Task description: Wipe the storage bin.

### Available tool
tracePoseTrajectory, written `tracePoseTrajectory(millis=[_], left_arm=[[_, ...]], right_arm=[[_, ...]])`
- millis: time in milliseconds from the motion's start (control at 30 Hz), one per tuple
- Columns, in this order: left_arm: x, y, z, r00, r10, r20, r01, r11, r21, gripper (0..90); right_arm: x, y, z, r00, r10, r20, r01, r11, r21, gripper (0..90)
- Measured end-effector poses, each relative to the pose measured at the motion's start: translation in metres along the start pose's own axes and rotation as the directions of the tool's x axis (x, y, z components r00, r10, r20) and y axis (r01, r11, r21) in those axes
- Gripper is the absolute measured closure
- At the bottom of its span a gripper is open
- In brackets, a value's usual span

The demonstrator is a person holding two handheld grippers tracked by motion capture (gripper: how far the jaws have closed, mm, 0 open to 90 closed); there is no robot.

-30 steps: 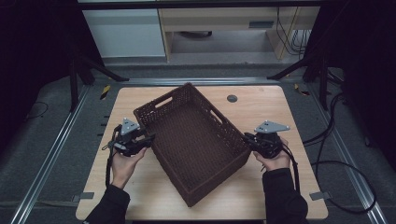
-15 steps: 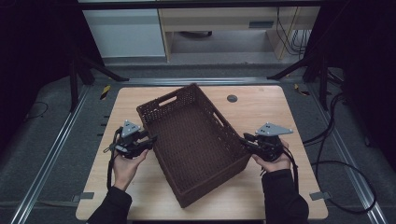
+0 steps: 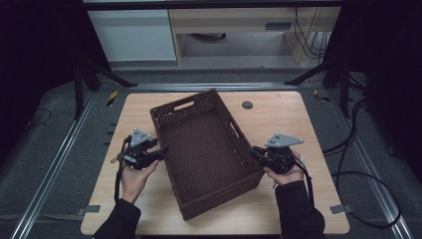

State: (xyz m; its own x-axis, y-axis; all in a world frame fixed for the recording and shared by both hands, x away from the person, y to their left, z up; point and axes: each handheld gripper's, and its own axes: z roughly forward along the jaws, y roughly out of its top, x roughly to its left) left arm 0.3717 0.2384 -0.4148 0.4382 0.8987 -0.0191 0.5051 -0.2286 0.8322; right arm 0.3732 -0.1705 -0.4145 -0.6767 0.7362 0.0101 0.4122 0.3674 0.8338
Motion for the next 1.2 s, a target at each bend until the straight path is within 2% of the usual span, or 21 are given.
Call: tracePoseTrajectory(millis=[100, 233, 333, 433, 500, 600, 633, 700, 833, 867, 933, 1100, 1200], left_arm=[[-0.002, -0.001, 0.002, 0.9997, 0.023, 0.000, -0.023, 0.9997, 0.011, 51.7], [0.002, 0.003, 0.005, 1.0000, 0.007, -0.005, -0.007, 1.0000, 0.005, 58.4], [0.006, 0.005, 0.009, 0.9998, 0.017, -0.006, -0.017, 0.9998, 0.003, 59.6], [0.007, 0.007, 0.013, 0.9997, 0.015, -0.018, -0.015, 0.9999, -0.003, 60.4], [0.007, 0.007, 0.013, 0.9998, 0.013, -0.018, -0.013, 0.9999, 0.000, 59.6], [0.005, 0.006, 0.008, 0.9997, 0.020, -0.016, -0.020, 0.9998, -0.005, 53.8], [0.003, 0.004, 0.005, 0.9998, 0.013, -0.012, -0.014, 0.9998, -0.015, 52.5], [-0.001, 0.001, -0.002, 0.9999, 0.015, -0.001, -0.015, 0.9997, -0.017, 50.6], [-0.008, -0.005, -0.007, 0.9992, 0.035, 0.021, -0.035, 0.9994, -0.008, 50.8], [-0.009, -0.006, -0.007, 0.9989, 0.042, 0.023, -0.042, 0.9991, 0.000, 51.2], [-0.010, -0.007, -0.005, 0.9981, 0.062, 0.007, -0.062, 0.9980, 0.015, 54.7], [-0.002, -0.002, 0.000, 0.9993, 0.032, 0.018, -0.032, 0.9994, 0.013, 58.7], [0.001, -0.001, 0.004, 0.9994, 0.034, 0.007, -0.035, 0.9994, 0.007, 60.1]], right_arm=[[0.003, 0.001, -0.004, 0.9997, 0.001, -0.025, -0.001, 1.000, 0.017, 79.9], [0.002, 0.006, -0.002, 0.9996, 0.011, -0.028, -0.011, 0.999, -0.030, 73.0], [0.001, 0.010, 0.004, 0.9997, 0.004, -0.022, -0.005, 0.999, -0.048, 72.4], [0.002, 0.011, 0.014, 0.9998, 0.002, -0.020, -0.002, 0.999, -0.037, 73.7], [0.003, 0.010, 0.015, 0.9999, -0.006, -0.014, 0.006, 0.999, -0.037, 76.0], [0.004, 0.007, 0.013, 0.9999, -0.008, -0.010, 0.008, 1.000, -0.019, 78.3], [0.004, 0.005, 0.013, 0.9999, -0.006, -0.011, 0.005, 1.000, -0.029, 78.3], [0.006, 0.003, 0.010, 0.9996, 0.006, -0.028, -0.007, 1.000, -0.028, 78.3], [0.012, 0.004, 0.003, 0.9980, -0.009, -0.063, 0.009, 1.000, -0.002, 77.9], [0.012, 0.005, 0.002, 0.9978, -0.011, -0.065, 0.011, 1.000, -0.010, 76.7], [0.012, 0.007, 0.001, 0.9990, -0.007, -0.044, 0.006, 0.999, -0.038, 70.4], [0.011, 0.009, 0.011, 0.9999, 0.003, -0.011, -0.004, 0.999, -0.046, 64.4], [0.011, 0.008, 0.018, 1.0000, -0.001, 0.008, 0.002, 0.999, -0.038, 62.7]])
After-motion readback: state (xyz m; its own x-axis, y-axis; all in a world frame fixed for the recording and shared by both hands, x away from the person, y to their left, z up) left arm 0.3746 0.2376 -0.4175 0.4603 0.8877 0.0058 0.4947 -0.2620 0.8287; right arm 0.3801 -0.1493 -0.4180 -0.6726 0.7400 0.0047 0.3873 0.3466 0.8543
